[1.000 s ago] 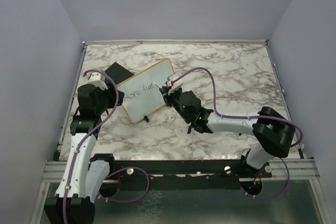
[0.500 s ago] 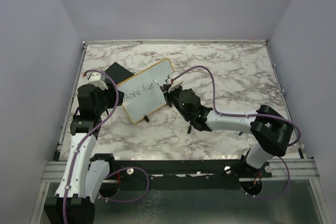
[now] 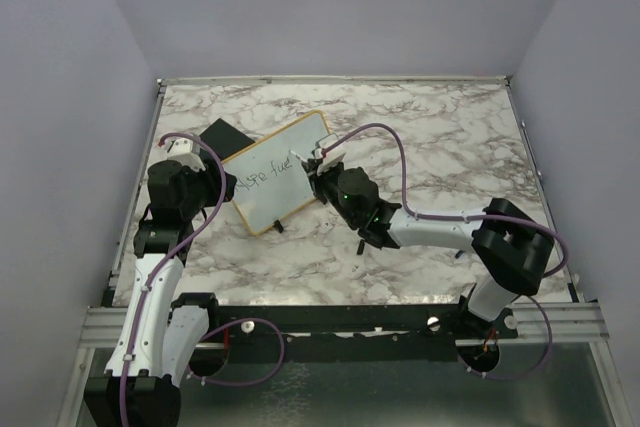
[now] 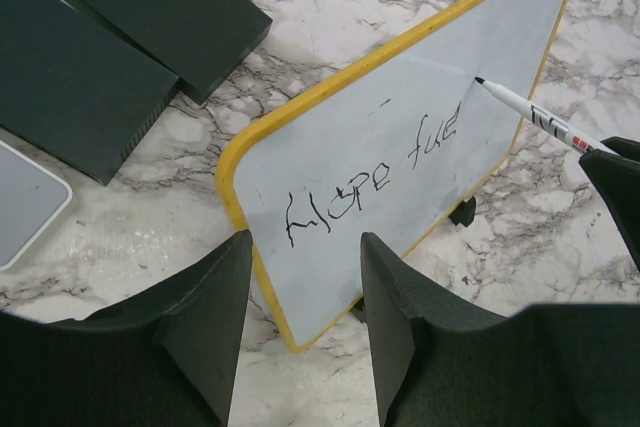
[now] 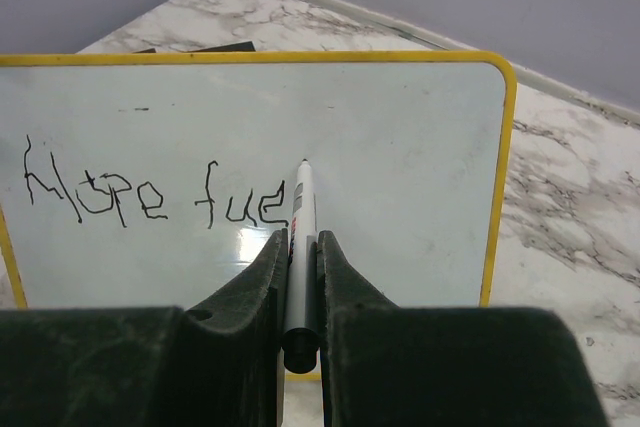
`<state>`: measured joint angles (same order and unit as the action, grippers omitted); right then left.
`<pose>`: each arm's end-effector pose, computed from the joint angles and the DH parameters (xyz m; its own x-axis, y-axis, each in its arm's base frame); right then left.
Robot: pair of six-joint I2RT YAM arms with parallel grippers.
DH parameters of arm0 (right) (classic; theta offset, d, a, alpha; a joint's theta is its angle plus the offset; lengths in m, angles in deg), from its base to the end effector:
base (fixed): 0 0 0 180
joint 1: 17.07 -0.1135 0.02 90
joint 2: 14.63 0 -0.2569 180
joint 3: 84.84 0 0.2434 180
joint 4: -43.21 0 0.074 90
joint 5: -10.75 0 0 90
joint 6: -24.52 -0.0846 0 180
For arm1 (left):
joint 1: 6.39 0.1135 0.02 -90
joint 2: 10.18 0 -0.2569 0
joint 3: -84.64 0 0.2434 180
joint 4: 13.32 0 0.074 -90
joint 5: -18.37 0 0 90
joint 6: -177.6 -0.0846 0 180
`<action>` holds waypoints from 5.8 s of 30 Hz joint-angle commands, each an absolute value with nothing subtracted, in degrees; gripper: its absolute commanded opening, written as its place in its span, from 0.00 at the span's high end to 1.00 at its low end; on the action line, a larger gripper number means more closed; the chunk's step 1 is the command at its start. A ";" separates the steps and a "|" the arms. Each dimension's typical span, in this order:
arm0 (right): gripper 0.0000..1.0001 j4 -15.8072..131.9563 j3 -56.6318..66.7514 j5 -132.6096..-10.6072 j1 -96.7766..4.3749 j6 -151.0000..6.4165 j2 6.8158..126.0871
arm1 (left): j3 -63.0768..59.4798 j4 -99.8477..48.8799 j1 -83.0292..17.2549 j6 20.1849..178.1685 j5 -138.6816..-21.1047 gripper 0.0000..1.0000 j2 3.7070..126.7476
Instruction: Write a sentence on the whiteboard
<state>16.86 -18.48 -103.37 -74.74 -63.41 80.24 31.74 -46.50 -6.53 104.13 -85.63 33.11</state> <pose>0.2468 0.3252 0.2476 -0.0002 -0.0619 -0.9981 -0.5532 0.8315 -0.0515 0.2160 -0.0210 0.2679 -0.4471 -0.2750 -0.8512 0.1011 0.9300 -0.3535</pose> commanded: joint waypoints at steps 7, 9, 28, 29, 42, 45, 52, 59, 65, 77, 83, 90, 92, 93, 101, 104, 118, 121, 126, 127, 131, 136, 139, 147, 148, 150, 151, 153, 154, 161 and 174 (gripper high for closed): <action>1.00 16.31 -18.25 -103.34 -74.55 -63.42 81.20 | 32.31 -45.60 -6.91 104.12 -87.19 0.50 32.71; 1.00 16.43 -18.63 -103.40 -74.55 -63.70 81.04 | 32.31 -45.58 -6.87 104.13 -87.19 0.51 32.65; 1.00 16.95 -22.76 -103.78 -74.58 -67.13 79.11 | 32.31 -45.58 -6.91 104.12 -87.16 0.51 32.44; 1.00 16.99 -22.88 -103.85 -74.56 -67.10 78.99 | 32.31 -45.60 -6.91 104.18 -87.19 0.51 32.45; 1.00 17.48 -23.99 -104.05 -74.64 -67.85 78.32 | 32.31 -45.54 -6.91 104.17 -87.19 0.50 32.36; 1.00 17.61 -24.29 -104.28 -74.64 -67.93 78.10 | 32.31 -45.60 -6.91 104.14 -87.19 0.51 32.36; 1.00 17.79 -24.82 -104.57 -74.64 -68.20 77.79 | 32.31 -45.60 -6.87 104.14 -87.19 0.51 32.36; 1.00 18.06 -25.14 -105.00 -74.68 -68.20 77.57 | 32.31 -45.54 -6.89 104.13 -87.19 0.51 32.36; 1.00 18.28 -25.33 -105.23 -74.64 -68.38 77.66 | 32.30 -45.56 -6.91 104.17 -87.27 0.51 32.36; 1.00 18.54 -24.99 -106.48 -74.64 -67.95 77.57 | 32.27 -45.53 -6.91 104.21 -87.24 0.51 32.36; 1.00 18.20 -24.81 -106.85 -74.64 -67.46 77.09 | 32.31 -45.48 -6.91 104.12 -87.28 0.50 32.36; 1.00 16.22 -26.86 -103.40 -74.64 -67.10 73.86 | 32.25 -45.44 -6.91 104.19 -87.36 0.50 32.40; 1.00 16.20 -27.26 -102.80 -74.64 -67.31 72.77 | 32.27 -45.51 -6.91 104.12 -87.43 0.50 32.45; 1.00 16.42 -27.26 -103.19 -74.64 -67.35 72.44 | 32.26 -45.45 -6.91 104.13 -87.45 0.51 32.45; 1.00 18.19 -24.45 -105.17 -74.64 -67.48 74.43 | 32.36 -45.46 -6.91 104.21 -87.45 0.50 32.36; 1.00 17.64 -23.65 -105.24 -74.56 -67.08 75.37 | 32.32 -45.49 -6.87 104.22 -87.41 0.50 32.36; 0.99 17.45 -21.78 -106.14 -73.94 -66.35 77.70 | 32.36 -45.44 -6.91 104.24 -87.45 0.50 32.54; 0.99 17.42 -22.05 -106.40 -73.85 -66.53 77.67 | 32.40 -45.45 -6.87 104.21 -87.45 0.50 32.62; 1.00 17.57 -21.98 -106.69 -73.59 -66.73 77.91 | 32.40 -45.48 -6.91 104.25 -87.44 0.50 32.62; 1.00 17.51 -21.99 -106.56 -73.54 -66.71 77.92 | 32.38 -45.51 -6.91 104.21 -87.48 0.50 32.62; 1.00 17.58 -21.80 -106.41 -73.41 -66.82 78.24 | 32.39 -45.49 -6.87 104.21 -87.41 0.50 32.62; 1.00 17.75 -21.35 -106.32 -73.37 -66.88 78.83 | 32.39 -45.52 -6.91 104.21 -87.45 0.51 32.56; 1.00 17.84 -21.03 -106.19 -73.33 -66.76 79.13 | 32.40 -45.47 -6.91 104.21 -87.41 0.51 32.54; 1.00 17.93 -20.33 -105.67 -73.32 -66.36 79.67 | 32.40 -45.51 -6.91 104.21 -87.52 0.50 32.52; 0.99 17.91 -20.24 -105.48 -73.32 -66.28 79.67 | 32.40 -45.49 -6.91 104.23 -87.54 0.50 32.53; 1.00 17.99 -20.15 -105.36 -73.37 -66.30 79.84 | 32.40 -45.46 -6.91 104.21 -87.54 0.50 32.58; 0.99 18.08 -20.06 -105.18 -73.34 -66.32 79.93 | 32.36 -45.42 -6.91 104.21 -87.53 0.50 32.62; 1.00 18.06 -20.05 -104.85 -73.32 -66.29 79.98 | 32.35 -45.43 -6.91 104.21 -87.54 0.51 32.62; 1.00 18.20 -20.04 -104.63 -73.32 -66.32 79.98 | 32.38 -45.43 -6.91 104.21 -87.54 0.50 32.58; 1.00 18.53 -20.63 -104.05 -73.35 -66.58 79.93 | 32.35 -45.40 -6.91 104.29 -87.52 0.51 32.62; 1.00 18.72 -22.36 -102.81 -73.42 -67.39 79.12 | 32.38 -45.43 -6.89 104.28 -87.63 0.50 32.69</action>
<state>17.47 -21.32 -104.31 -73.63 -66.93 78.71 31.83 -46.48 -6.53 104.13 -86.24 33.11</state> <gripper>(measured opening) 0.134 0.496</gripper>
